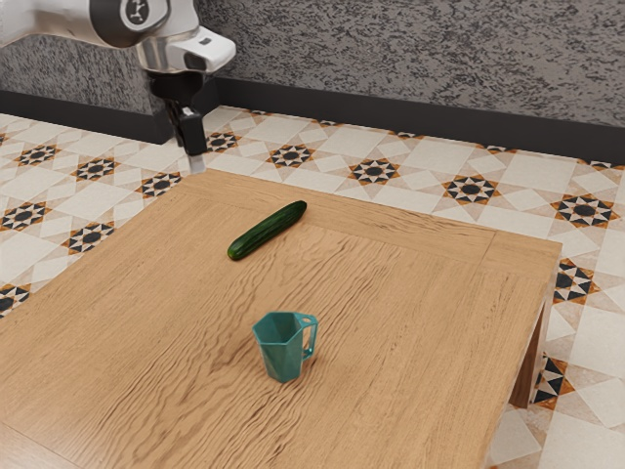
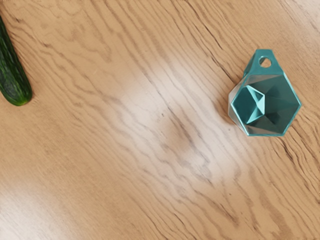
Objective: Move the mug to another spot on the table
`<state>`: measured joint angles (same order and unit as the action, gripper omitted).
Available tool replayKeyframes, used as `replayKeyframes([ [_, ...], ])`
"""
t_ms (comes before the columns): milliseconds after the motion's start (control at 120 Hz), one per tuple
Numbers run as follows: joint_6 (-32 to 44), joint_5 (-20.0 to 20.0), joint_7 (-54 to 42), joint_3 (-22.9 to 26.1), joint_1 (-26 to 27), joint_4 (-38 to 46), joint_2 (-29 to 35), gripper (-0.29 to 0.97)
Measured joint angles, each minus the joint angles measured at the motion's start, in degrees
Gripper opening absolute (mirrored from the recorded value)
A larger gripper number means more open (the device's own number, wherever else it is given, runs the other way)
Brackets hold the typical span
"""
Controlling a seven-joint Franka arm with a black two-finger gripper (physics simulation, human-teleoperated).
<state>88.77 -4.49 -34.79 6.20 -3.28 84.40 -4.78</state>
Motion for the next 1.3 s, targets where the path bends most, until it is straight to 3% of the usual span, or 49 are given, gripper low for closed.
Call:
replayKeyframes([
  [275, 0.0, 0.01, -3.17, 0.29, 0.34, 0.5, -0.15, 0.68],
  [417, 0.29, 1.1, -4.17, 3.8, 2.96, 2.61, -0.76, 0.68],
  [825, 15.68, 3.55, -3.05, 4.26, 7.1, 15.79, -7.49, 0.68],
  [1108, 21.31, 3.11, 0.08, 3.66, 7.93, 17.25, -11.4, 0.68],
  [1300, 22.77, 0.55, 3.35, 3.65, 8.83, 17.23, -13.0, 0.68],
])
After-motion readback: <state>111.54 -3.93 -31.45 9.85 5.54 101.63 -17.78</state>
